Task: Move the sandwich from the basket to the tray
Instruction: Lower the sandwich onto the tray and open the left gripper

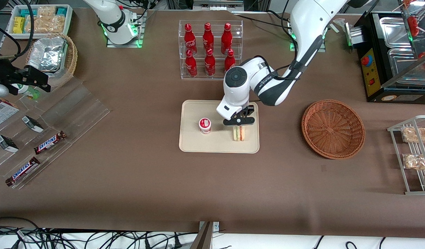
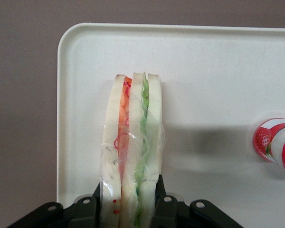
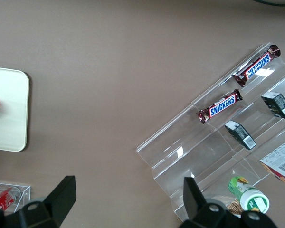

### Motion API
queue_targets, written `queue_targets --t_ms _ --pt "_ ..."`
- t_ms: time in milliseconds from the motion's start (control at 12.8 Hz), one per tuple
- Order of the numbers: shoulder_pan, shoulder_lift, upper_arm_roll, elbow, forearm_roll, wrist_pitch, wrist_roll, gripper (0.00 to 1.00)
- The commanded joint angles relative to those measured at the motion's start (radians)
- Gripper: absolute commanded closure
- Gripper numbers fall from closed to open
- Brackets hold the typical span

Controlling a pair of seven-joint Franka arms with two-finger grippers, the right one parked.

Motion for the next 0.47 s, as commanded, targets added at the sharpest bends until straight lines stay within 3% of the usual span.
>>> queue_targets --t_ms 0,391 --pt "-0.009 0.014 0.006 0.026 0.029 -0.001 -0.018 0.57" --pt "-0.007 0.016 0.007 0.017 0.029 -0.001 -0.019 0.57"
